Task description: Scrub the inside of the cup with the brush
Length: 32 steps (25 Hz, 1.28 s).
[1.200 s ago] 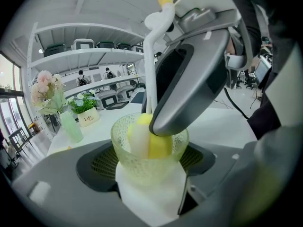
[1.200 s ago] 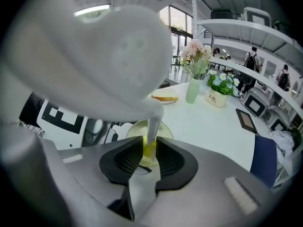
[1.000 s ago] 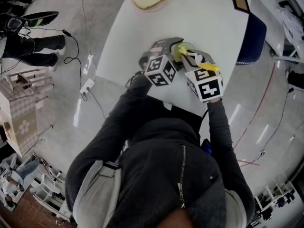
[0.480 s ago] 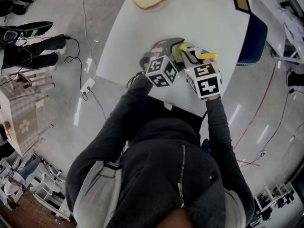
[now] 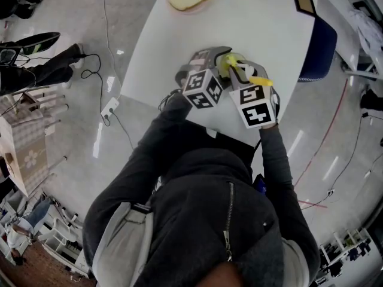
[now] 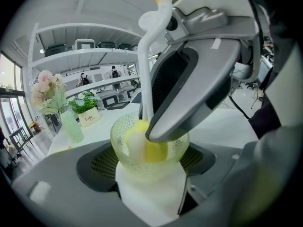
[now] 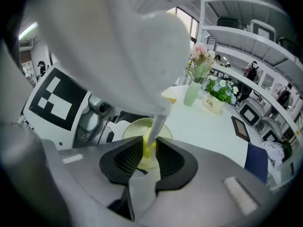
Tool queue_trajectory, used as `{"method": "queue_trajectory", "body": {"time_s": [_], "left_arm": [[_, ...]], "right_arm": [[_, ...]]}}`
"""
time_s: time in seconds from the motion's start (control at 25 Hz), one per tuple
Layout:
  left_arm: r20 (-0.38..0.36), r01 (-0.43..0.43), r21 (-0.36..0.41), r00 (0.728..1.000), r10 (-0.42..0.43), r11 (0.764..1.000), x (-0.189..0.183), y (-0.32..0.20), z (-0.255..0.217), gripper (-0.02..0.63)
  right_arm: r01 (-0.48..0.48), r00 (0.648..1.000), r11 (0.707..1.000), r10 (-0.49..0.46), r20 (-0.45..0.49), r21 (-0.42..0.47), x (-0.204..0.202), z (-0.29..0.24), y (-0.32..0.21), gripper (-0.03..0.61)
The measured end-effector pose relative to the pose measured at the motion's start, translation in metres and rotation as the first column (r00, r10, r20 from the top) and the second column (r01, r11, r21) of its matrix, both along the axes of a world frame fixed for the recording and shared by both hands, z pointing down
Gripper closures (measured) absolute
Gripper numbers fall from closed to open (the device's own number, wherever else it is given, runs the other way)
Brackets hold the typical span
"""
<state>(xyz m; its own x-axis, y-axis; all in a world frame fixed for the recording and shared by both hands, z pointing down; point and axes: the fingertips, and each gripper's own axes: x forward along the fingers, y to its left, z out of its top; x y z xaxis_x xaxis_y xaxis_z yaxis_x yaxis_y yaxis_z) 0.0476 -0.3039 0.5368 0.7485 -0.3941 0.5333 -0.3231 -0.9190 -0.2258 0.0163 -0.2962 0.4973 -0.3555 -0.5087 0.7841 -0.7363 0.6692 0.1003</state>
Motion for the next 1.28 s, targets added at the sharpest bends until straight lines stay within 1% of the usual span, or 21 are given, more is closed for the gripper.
{"method": "queue_trajectory", "body": {"time_s": [0.32,0.52,0.76,0.88,1.12,1.2,1.28], "left_arm": [[-0.009,-0.004,-0.01,1.0,0.004,1.0,0.001,0.0,0.0,0.229],[-0.02,0.004,-0.018,1.0,-0.004,1.0,0.001,-0.001,-0.001,0.229],[-0.018,0.008,-0.021,1.0,-0.009,1.0,0.002,-0.002,-0.002,0.229],[-0.015,0.007,-0.017,1.0,-0.008,1.0,0.0,0.001,-0.001,0.229],[-0.013,0.011,-0.02,1.0,-0.012,1.0,-0.001,0.0,-0.001,0.229],[-0.011,0.011,-0.018,1.0,-0.011,1.0,-0.001,-0.001,0.0,0.229],[-0.009,0.011,-0.016,1.0,-0.011,1.0,-0.001,-0.002,0.0,0.229]], "right_arm": [[-0.001,1.0,0.999,0.002,0.007,-0.033,0.001,0.001,0.005,0.491],[-0.014,0.999,0.999,0.015,0.036,-0.049,0.0,-0.002,0.005,0.491],[-0.008,0.999,0.999,0.009,0.039,-0.04,-0.003,-0.001,-0.004,0.491],[0.001,1.0,1.0,-0.001,0.018,-0.02,-0.006,0.0,-0.005,0.491],[0.044,0.997,0.999,-0.042,-0.07,0.031,-0.009,0.001,-0.005,0.491],[0.053,0.994,0.998,-0.05,-0.098,0.031,-0.008,0.003,-0.003,0.491],[0.047,0.994,0.999,-0.046,-0.101,0.015,-0.005,0.005,-0.003,0.492]]}}
